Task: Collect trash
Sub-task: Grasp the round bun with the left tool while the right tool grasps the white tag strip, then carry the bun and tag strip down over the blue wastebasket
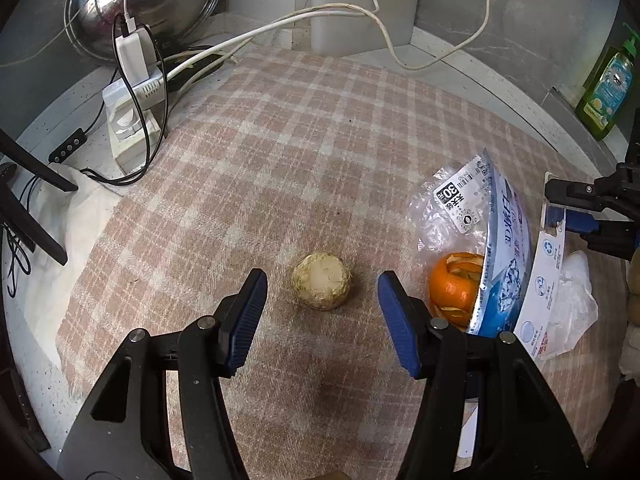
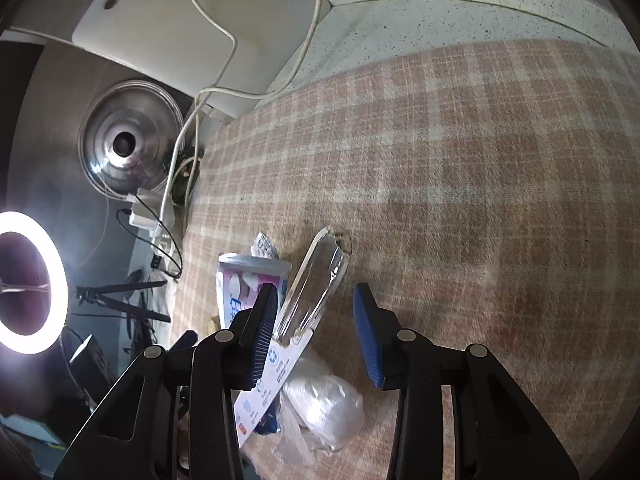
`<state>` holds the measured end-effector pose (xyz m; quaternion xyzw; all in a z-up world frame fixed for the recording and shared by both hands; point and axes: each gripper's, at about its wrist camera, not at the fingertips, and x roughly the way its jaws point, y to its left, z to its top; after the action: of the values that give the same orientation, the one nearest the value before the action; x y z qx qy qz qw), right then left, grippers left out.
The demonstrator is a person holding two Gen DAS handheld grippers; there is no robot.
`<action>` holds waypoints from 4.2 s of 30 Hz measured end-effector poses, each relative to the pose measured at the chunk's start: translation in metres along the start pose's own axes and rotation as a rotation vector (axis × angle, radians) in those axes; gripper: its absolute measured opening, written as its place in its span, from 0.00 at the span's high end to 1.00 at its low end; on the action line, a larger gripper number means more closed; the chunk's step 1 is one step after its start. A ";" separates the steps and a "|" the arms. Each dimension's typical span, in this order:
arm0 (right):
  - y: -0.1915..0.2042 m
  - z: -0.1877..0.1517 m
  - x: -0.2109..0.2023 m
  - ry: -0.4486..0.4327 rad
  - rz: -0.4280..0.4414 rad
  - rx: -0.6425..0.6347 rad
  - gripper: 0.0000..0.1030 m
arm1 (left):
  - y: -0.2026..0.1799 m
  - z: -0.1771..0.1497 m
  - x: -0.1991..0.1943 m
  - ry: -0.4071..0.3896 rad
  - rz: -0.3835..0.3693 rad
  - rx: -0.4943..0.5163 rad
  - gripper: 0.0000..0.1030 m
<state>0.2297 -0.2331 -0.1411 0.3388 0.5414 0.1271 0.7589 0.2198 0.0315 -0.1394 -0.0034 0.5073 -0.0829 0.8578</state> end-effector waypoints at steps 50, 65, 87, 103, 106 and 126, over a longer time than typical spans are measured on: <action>0.074 -0.028 -0.068 -0.144 0.054 -0.178 0.92 | 0.023 -0.030 -0.063 -0.119 0.017 -0.017 0.71; 0.136 -0.107 -0.076 -0.113 0.012 -0.421 0.92 | 0.060 -0.103 -0.121 -0.143 0.025 -0.093 0.71; 0.166 -0.238 -0.007 0.047 -0.079 -0.631 0.92 | 0.098 -0.214 -0.124 -0.034 0.041 -0.203 0.71; 0.161 -0.286 0.040 0.086 -0.195 -0.728 0.92 | 0.110 -0.254 -0.088 0.059 0.027 -0.253 0.71; 0.163 -0.290 0.046 0.084 -0.213 -0.748 0.92 | 0.111 -0.258 -0.083 0.071 0.029 -0.253 0.71; 0.167 -0.294 0.067 0.067 -0.261 -0.775 0.92 | 0.112 -0.254 -0.066 0.087 0.044 -0.234 0.71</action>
<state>0.0173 0.0383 -0.1354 -0.0483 0.5164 0.2353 0.8220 -0.0176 0.1715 -0.2150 -0.0891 0.5503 -0.0044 0.8302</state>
